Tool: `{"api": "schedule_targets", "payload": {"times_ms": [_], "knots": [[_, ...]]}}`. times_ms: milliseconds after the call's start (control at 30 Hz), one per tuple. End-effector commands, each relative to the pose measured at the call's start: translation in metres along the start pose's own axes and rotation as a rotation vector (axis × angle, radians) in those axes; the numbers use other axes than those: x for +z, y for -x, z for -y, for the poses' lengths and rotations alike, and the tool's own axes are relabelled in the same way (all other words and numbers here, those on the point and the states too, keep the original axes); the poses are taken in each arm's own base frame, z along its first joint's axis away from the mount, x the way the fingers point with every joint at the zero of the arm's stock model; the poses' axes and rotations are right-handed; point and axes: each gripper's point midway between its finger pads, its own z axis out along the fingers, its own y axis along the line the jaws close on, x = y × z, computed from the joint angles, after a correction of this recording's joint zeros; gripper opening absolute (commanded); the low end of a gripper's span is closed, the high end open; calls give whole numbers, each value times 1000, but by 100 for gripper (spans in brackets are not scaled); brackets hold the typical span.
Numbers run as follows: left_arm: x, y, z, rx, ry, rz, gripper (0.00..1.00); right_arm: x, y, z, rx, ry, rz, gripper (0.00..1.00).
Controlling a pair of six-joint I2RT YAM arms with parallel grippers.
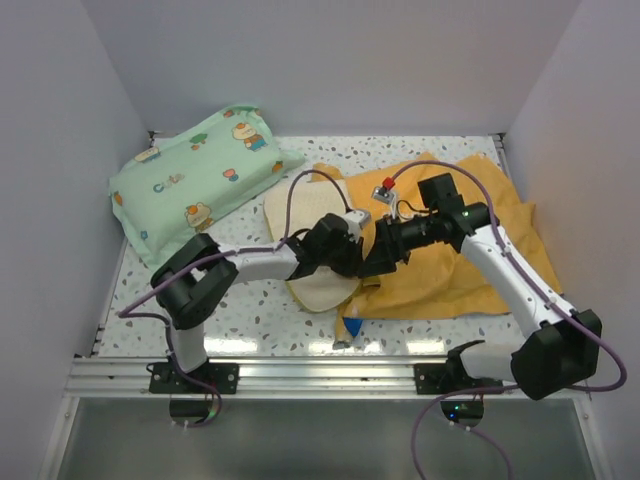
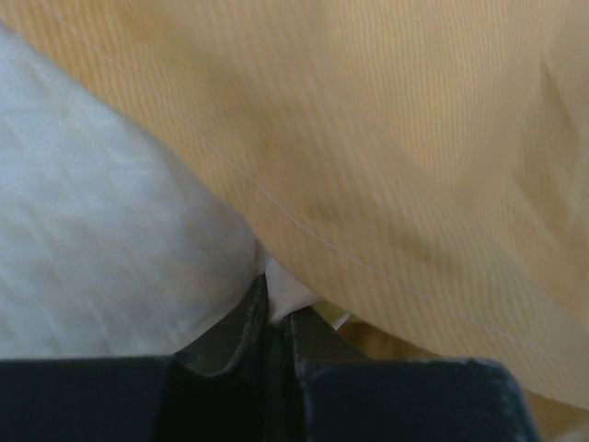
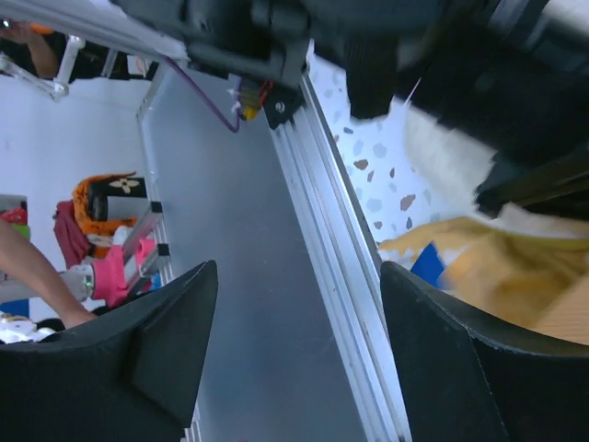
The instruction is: Put the pillow into the pillowcase
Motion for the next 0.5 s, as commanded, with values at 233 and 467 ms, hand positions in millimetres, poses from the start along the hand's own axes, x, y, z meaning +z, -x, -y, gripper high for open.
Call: {"api": "schedule_targets", "payload": {"times_ms": [233,467], "knots": [[-117,-60,26,455,-441,-135,85,-78,155,89,-242,-505,199,79],[-175,13,-1,569,-363,46,92,-36,245,173,-216,-617,232,97]]}}
